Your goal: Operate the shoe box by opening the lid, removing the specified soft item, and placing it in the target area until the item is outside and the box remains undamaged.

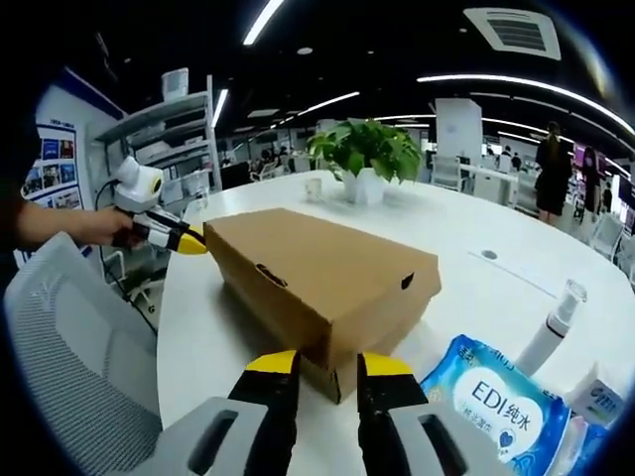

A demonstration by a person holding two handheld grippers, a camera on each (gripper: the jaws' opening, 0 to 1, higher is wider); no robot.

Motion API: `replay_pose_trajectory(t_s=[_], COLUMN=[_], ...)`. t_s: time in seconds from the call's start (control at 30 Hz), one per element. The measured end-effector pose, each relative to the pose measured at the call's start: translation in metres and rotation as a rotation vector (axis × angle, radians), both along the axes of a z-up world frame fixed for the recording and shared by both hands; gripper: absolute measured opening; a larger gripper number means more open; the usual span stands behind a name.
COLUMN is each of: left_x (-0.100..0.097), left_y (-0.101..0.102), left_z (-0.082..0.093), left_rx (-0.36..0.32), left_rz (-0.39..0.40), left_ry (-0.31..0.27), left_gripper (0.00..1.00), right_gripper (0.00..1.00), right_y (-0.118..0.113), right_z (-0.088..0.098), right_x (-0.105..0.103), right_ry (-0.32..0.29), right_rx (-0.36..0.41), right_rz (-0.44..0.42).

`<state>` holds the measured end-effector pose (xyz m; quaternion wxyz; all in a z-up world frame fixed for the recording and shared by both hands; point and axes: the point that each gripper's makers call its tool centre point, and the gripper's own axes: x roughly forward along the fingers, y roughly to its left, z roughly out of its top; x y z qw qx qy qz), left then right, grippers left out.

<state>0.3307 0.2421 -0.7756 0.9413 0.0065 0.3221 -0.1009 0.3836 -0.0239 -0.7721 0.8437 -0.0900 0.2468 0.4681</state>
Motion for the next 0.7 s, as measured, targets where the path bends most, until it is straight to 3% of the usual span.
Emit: replay_pose_trajectory(t_s=[0.27,0.43,0.57,0.7], left_x=[-0.002,-0.003,0.002,0.008], left_y=[-0.001,0.004,0.003,0.001], left_z=[-0.006,0.003,0.017,0.016], left_rx=[-0.014,-0.01,-0.012,0.001], left_rz=[0.004,0.006,-0.016,-0.036], left_ry=[0.011,-0.007,-0.048,-0.049], left_gripper=[0.18,0.19,0.18,0.2], right_gripper=[0.2,0.24,0.25,0.26], right_y=[-0.002,0.002,0.007,0.011], right_z=[-0.003,0.01,0.011,0.009], right_x=[0.001,0.006,0.006,0.007], right_ry=[0.007,-0.003,-0.003,0.004], right_rx=[-0.012,0.018,0.018,0.016], right_rz=[-0.015,-0.02,-0.003,-0.009])
